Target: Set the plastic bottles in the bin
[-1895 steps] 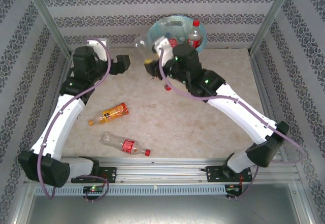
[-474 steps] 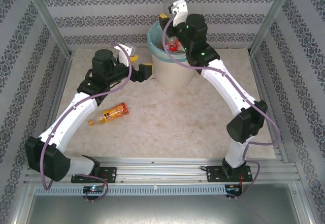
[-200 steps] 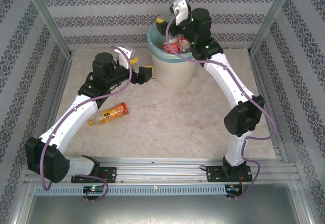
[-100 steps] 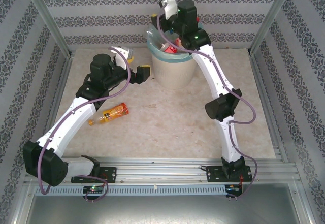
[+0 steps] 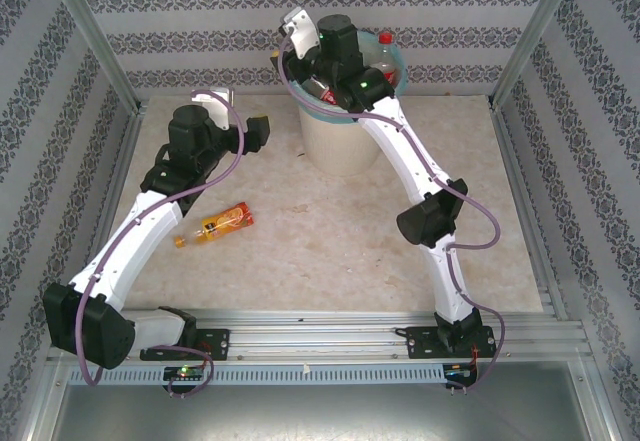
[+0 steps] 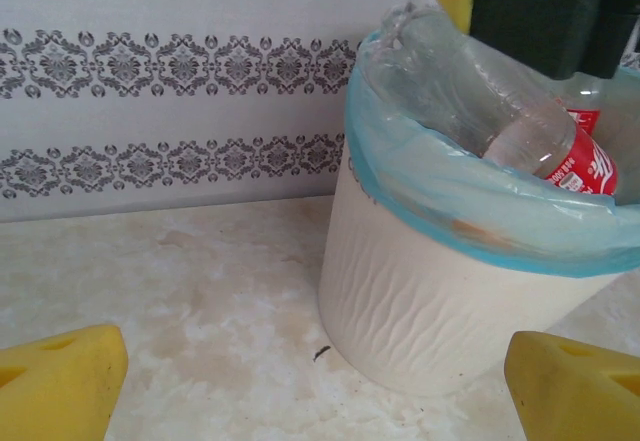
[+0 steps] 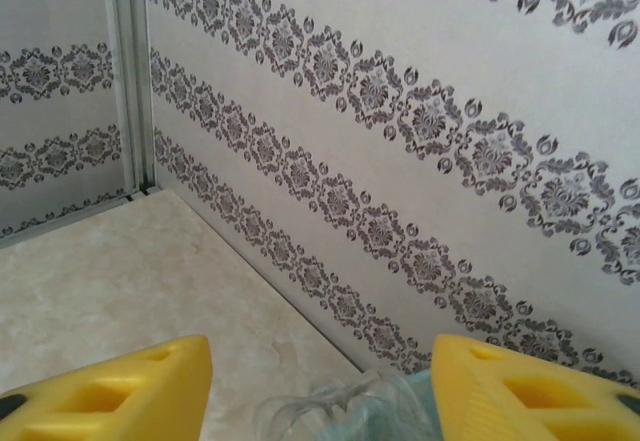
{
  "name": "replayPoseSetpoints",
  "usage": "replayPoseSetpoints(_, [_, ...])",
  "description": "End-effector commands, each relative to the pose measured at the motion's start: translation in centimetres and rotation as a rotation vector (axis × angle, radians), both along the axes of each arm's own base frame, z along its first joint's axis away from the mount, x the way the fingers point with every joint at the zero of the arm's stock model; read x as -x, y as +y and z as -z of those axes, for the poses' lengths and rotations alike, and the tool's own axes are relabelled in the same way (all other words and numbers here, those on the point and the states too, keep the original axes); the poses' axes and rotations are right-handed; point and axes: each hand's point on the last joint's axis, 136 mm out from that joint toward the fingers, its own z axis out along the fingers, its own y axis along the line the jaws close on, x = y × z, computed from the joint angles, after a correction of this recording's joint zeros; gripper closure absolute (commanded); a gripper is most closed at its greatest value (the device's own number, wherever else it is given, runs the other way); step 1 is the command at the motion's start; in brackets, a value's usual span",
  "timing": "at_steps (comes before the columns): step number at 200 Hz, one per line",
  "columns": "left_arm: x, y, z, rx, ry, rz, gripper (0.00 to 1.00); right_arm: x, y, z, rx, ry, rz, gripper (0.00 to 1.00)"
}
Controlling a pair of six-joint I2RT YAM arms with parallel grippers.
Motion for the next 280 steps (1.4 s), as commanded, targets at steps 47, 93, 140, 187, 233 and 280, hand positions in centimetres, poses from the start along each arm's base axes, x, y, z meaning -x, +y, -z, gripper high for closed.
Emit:
replayPoseSetpoints(47, [0.1,0.8,-0.2,0.025,0.004,-0.028,0.03,-1.8,-2.6,2.9,0.064,0.068,0.079,0.51])
replayPoseSetpoints(93, [0.1,1.1,-0.2,0.023,0.003,-0.036,0.03,-2.2,-4.0,6.4,0.127,0.143,0.1,0.54])
replayPoseSetpoints(140, [-0.1,1.3,0.1,0.031,0.015,-0.038,0.03,-2.7,-5.8,8.1,0.143,0.19,0.143,0.57])
replayPoseSetpoints(187, [-0.1,1.5,0.1,0.031,0.014,-0.041,0.03,-2.3,-6.5,9.7,0.114,0.257,0.144,0.62])
replayPoseSetpoints(233, [-0.1,1.4,0.1,0.035,0.015,-0.038,0.03,-1.4,-8.0,12.6,0.128,0.341,0.168,0.65])
replayPoseSetpoints(280, [0.0,1.4,0.0,0.036,0.012,-0.036,0.03,1.1,-9.7,15.2,0.086,0.387,0.148,0.66])
